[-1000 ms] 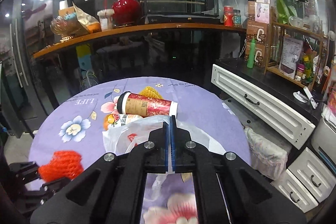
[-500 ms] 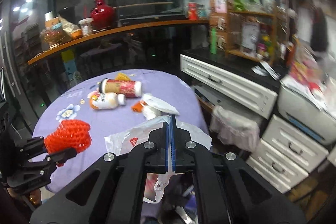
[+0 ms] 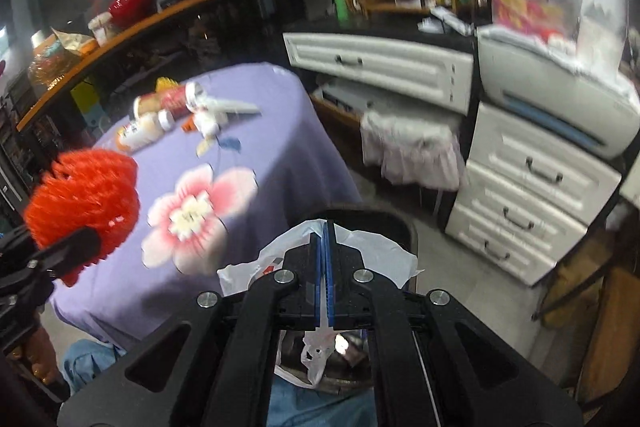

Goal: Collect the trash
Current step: 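Carry the bag into the bin and open the right tool while left carries net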

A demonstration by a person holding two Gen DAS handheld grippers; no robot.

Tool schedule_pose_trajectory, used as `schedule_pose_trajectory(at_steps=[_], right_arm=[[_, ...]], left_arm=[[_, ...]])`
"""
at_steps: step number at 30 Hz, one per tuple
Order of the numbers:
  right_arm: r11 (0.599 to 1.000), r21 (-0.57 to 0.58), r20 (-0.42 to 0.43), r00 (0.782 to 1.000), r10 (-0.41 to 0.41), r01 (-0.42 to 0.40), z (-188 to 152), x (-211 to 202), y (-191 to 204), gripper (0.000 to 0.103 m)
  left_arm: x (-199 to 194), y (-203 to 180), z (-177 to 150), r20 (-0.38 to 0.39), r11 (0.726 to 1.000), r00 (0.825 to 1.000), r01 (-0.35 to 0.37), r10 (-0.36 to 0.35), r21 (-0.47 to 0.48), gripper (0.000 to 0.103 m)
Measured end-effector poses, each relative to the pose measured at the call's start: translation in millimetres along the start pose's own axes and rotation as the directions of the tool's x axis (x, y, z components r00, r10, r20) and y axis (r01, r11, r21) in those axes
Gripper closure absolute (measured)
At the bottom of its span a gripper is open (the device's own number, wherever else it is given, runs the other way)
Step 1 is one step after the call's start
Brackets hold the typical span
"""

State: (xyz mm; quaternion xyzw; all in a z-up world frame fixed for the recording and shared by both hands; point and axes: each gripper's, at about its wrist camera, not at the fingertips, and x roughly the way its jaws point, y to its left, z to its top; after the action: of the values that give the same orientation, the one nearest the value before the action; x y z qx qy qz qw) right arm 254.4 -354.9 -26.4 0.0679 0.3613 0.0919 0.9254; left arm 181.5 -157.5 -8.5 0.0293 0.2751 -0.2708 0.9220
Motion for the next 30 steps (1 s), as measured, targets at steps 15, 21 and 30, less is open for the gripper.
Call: schedule_pose_trajectory(at_steps=[15,21,30], right_arm=[[0.994,0.087,-0.159,0.986,-0.047,0.061,-70,97,-24,0.025],[0.983,0.150,-0.154,0.985,-0.084,0.107,-88,84,-43,0.025],[0.960,0.172,-0.054,0.975,-0.217,0.223,-96,32,-59,0.023]], left_arm=[[40,-12,-29,-0.132,1.000,0.991,0.012,-0.014,-0.014,0.080],[56,-17,-40,-0.181,0.999,0.983,0.036,-0.039,-0.020,0.080],[88,-37,-51,-0.244,0.998,0.969,0.051,-0.040,0.038,0.080]])
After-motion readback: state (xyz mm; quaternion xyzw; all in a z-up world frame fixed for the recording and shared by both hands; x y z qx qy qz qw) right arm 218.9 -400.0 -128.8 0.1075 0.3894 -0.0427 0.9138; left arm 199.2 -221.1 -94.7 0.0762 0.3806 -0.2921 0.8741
